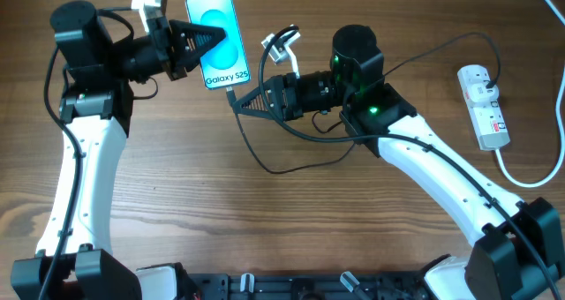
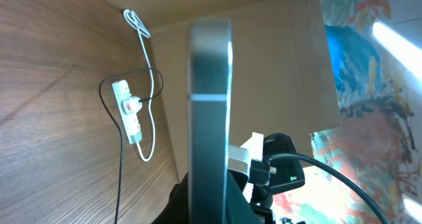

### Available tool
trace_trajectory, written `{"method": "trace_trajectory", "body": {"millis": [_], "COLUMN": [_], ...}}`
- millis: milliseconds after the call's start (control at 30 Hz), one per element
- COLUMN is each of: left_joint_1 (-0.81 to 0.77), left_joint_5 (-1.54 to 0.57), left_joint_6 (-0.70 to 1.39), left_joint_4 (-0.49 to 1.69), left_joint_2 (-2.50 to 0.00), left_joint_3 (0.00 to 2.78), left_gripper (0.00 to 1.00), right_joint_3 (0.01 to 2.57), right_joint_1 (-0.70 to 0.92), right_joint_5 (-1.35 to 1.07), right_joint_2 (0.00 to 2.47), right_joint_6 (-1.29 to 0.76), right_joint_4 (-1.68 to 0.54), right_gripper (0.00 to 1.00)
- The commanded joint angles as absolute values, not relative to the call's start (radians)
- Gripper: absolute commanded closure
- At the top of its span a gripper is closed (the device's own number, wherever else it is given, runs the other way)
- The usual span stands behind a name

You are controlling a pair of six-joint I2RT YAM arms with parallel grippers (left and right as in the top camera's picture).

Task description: Plug charger to phone and switch on socket

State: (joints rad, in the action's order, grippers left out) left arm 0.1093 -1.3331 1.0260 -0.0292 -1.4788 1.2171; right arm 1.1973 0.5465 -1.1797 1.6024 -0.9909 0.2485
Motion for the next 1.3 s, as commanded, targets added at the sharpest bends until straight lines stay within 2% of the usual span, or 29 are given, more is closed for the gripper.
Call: {"method": "trace_trajectory", "body": {"millis": [0, 367, 667, 1267], "left_joint_1": [0.102, 0.103, 0.103, 0.08], "left_joint_5": [-1.376, -1.369, -1.274, -1.271], "left_joint_6": [1.003, 1.01, 1.161, 1.176], "left_joint_4": [-0.034, -0.034, -0.034, -0.034], "left_joint_2": [-1.462, -1.462, -1.462, -1.462], "left_joint_3": [1.227, 1.227, 1.227, 1.227], "left_gripper": [0.96, 0.96, 0.96, 0.96], "right_joint_3": [1.203, 1.202, 1.202, 1.202], "right_joint_1": [0.54, 0.513, 0.513, 0.513], "right_joint_5": [-1.14, -1.139, -1.257, -1.168], "right_joint_2": [1.6, 1.6, 1.6, 1.601], "right_joint_6": [-1.0, -1.054, -1.031, -0.971], "right_joint_4": [0.265, 0.322, 0.32, 0.283], "right_gripper": [0.96, 0.96, 0.96, 0.96]}}
